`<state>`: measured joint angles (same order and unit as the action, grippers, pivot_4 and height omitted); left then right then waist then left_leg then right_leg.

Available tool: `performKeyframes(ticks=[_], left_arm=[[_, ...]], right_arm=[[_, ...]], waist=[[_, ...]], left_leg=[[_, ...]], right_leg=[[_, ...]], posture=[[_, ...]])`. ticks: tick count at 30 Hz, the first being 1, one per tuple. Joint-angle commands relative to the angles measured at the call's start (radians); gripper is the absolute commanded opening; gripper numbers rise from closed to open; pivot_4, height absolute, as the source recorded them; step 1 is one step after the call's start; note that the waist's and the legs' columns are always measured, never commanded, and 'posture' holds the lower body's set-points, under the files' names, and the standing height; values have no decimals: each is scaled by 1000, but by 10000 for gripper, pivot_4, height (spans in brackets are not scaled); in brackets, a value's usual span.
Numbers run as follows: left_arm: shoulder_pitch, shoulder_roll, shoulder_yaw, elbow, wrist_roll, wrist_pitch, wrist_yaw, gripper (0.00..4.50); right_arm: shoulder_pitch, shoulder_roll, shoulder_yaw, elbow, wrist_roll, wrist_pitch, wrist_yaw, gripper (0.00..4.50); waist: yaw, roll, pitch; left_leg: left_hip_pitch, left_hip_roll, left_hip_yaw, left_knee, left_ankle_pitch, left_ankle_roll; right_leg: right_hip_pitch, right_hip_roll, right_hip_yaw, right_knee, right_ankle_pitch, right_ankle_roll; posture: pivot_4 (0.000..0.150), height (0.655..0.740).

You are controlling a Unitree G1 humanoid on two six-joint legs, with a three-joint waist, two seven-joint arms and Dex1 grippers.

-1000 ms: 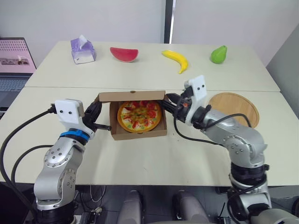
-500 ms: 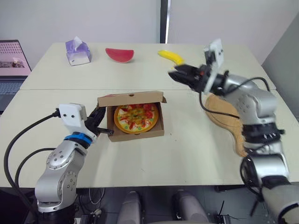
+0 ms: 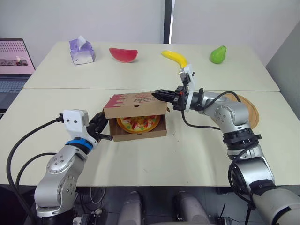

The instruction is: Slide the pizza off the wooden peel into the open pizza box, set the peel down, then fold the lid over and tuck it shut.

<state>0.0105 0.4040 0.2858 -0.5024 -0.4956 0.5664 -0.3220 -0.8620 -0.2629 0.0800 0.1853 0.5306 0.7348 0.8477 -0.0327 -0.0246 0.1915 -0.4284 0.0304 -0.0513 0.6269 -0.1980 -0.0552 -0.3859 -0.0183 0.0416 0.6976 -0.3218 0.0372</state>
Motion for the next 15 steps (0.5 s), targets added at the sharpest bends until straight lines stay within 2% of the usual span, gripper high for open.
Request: performKeyframes(ticks=[1, 4, 10, 13, 15], left_arm=[[40, 69, 19, -70, -55, 32, -81, 21026], [69, 143, 80, -77, -123, 72, -146, 30220], [50, 343, 280, 25, -273, 149, -308, 30220], [-3, 421, 357, 99, -384, 222, -369, 24011], [-50, 461, 362, 130, -430, 262, -383, 17946]], right_arm=[[6, 6, -2, -47, 6, -6, 8, 0], [18, 6, 5, -51, -3, -13, 11, 0], [51, 5, 28, -73, -17, -25, 17, 0], [62, 8, 32, -81, -23, -29, 15, 0], [65, 10, 34, -81, -29, -34, 12, 0]], waist=[[0, 0, 0], [0, 0, 0], [1, 0, 0], [1, 0, 0], [2, 0, 0]], left_leg=[[0, 0, 0, 0, 0, 0], [0, 0, 0, 0, 0, 0], [0, 0, 0, -1, 0, 0], [0, 0, 0, 0, 0, 0], [0, 0, -1, 0, 0, 0]], right_leg=[[0, 0, 0, 0, 0, 0], [0, 0, 0, 0, 0, 0], [0, 0, 0, 0, 0, 0], [0, 0, 0, 0, 0, 0], [0, 0, -1, 0, 0, 0]], posture=[[1500, 7400], [1500, 7400], [1500, 7400], [1500, 7400], [1500, 7400]])
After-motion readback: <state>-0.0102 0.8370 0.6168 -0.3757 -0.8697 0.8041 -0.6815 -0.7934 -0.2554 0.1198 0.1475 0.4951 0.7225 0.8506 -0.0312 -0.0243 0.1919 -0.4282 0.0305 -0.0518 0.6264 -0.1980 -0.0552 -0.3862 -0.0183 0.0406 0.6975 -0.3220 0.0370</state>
